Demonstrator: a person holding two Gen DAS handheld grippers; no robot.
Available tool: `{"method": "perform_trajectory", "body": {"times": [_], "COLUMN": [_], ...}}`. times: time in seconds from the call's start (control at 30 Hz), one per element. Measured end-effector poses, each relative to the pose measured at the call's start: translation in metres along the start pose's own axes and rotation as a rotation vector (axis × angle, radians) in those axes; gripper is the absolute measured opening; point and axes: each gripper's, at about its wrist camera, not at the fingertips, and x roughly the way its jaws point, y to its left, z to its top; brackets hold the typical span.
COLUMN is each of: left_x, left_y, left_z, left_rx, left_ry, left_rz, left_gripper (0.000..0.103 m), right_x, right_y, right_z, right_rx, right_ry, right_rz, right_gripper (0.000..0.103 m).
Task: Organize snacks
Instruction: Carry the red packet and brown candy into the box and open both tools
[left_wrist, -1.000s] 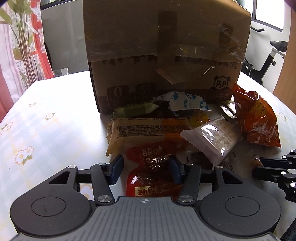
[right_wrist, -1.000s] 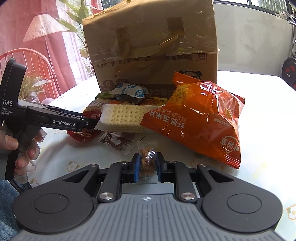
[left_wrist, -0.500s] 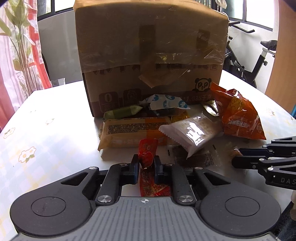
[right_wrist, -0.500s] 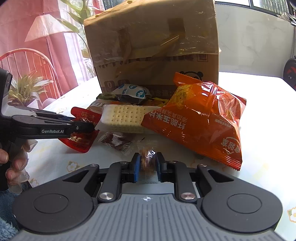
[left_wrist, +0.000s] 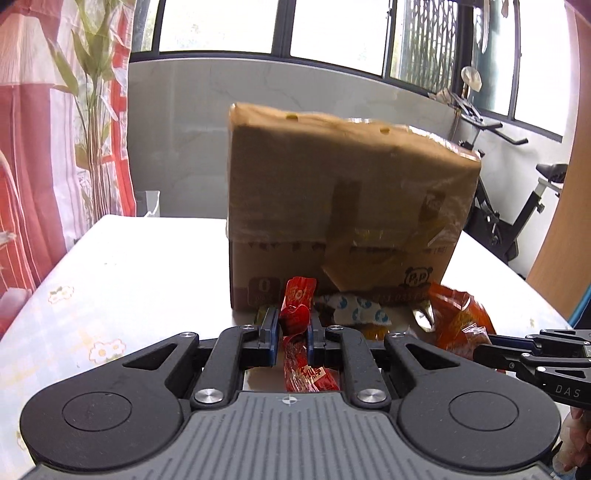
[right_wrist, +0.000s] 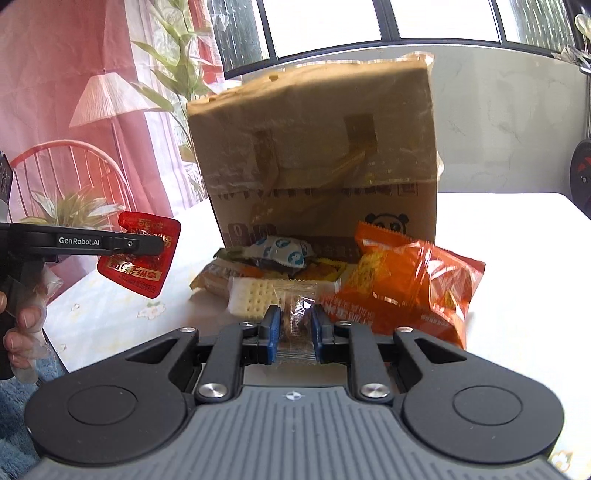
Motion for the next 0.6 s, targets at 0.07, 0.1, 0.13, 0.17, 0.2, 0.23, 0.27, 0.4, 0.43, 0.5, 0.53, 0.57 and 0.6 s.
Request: {"method": "perform_trajectory", "body": {"times": [0.07,0.1,0.13,0.17,0.2,0.23,0.27,0.4,0.43,0.5,0.53,0.57,0.6], "left_x": [-0.004,-0.005,-0.005,-0.005,-0.005,-0.003,-0.002,0.004,0.008,0.016,0.023,0.03,0.042], "left_y": [0.003,0.004,0.005,0.005,0.005,0.004,0.003,-0.007,-0.011,-0.019,-0.024,-0.026,-0.03], "left_z": [0.014,0.025,0.033,0.042,0.053,0.063,0.072,0.116,0.125,0.143,0.154,0.161,0.17], "left_rx": [-0.006,-0.008,-0.008,-0.007,-0.003,0.003,0.01,0.043,0.056,0.08,0.091,0.094,0.089], "left_ry": [-0.031,-0.049,-0.063,-0.079,-0.097,-0.113,-0.128,-0.197,-0.212,-0.232,-0.236,-0.231,-0.219], "left_rz": [-0.005,-0.008,-0.01,-0.012,-0.013,-0.014,-0.013,-0.026,-0.027,-0.023,-0.019,-0.018,-0.01], "left_gripper": [0.015,0.015,0.015,0.015,0.015,0.015,0.015,0.016,0.016,0.016,0.016,0.016,0.016], "right_x": [-0.003,-0.005,-0.006,-0.008,-0.008,-0.009,-0.008,-0.004,-0.002,0.006,0.012,0.019,0.026], "right_y": [0.0,0.0,-0.001,-0.001,-0.002,-0.003,-0.006,-0.014,-0.016,-0.021,-0.023,-0.025,-0.027], "right_z": [0.015,0.026,0.034,0.046,0.055,0.066,0.079,0.131,0.141,0.167,0.177,0.186,0.194], "right_rx": [-0.015,-0.026,-0.036,-0.05,-0.059,-0.07,-0.081,-0.116,-0.122,-0.138,-0.15,-0.161,-0.164], "right_ry": [-0.04,-0.064,-0.08,-0.103,-0.117,-0.136,-0.155,-0.225,-0.235,-0.245,-0.25,-0.251,-0.245], "right_rz": [-0.003,-0.004,-0.006,-0.012,-0.015,-0.019,-0.023,-0.055,-0.062,-0.087,-0.106,-0.126,-0.138], "right_gripper": [0.019,0.019,0.019,0.019,0.019,0.019,0.019,0.019,0.019,0.019,0.019,0.019,0.019]}}
